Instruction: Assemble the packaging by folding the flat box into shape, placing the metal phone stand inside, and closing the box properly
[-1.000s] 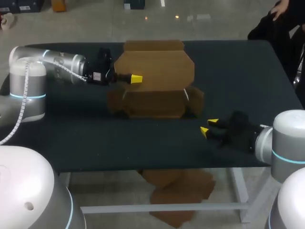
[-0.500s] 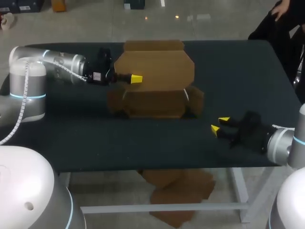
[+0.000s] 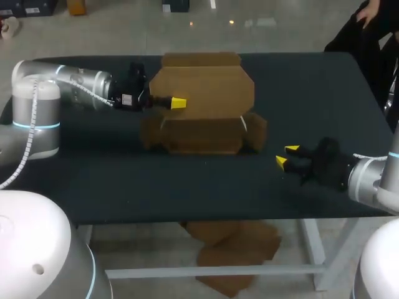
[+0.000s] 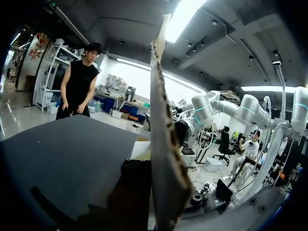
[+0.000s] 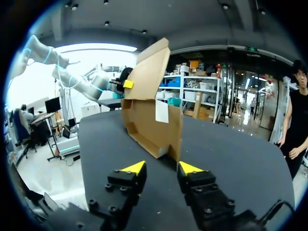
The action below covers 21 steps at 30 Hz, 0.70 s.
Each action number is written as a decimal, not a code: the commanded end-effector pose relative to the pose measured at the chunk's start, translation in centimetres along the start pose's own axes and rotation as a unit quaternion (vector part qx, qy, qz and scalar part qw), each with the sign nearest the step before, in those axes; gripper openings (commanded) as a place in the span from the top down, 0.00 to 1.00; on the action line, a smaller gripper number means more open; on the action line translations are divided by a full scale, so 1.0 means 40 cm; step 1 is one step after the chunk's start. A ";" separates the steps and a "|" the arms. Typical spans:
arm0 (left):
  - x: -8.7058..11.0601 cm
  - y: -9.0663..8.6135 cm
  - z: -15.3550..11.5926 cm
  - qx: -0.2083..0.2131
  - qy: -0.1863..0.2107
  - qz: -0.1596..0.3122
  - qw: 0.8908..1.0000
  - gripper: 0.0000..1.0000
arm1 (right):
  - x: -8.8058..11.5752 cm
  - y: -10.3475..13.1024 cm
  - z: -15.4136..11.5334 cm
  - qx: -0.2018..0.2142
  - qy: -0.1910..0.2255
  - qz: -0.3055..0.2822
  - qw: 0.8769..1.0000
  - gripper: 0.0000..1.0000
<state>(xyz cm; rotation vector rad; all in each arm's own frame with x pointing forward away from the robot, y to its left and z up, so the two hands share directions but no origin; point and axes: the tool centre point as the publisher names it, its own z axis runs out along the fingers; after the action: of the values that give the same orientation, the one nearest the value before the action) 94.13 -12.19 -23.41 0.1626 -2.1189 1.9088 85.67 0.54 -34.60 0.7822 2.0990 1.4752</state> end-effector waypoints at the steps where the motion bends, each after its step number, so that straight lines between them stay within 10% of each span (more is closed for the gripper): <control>1: -0.003 0.005 0.000 0.001 0.002 0.000 1.000 1.00 | -0.009 -0.001 0.021 0.002 0.002 0.001 1.000 0.53; 21: -0.003 0.005 0.000 0.001 0.002 0.000 1.000 1.00 | -0.035 -0.001 0.072 0.005 0.012 -0.002 1.000 0.53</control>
<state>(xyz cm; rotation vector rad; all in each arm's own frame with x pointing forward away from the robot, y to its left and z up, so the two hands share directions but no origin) 94.13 -12.19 -23.41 0.1627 -2.1189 1.9088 88.24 1.38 -35.17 0.7698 2.1288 1.4763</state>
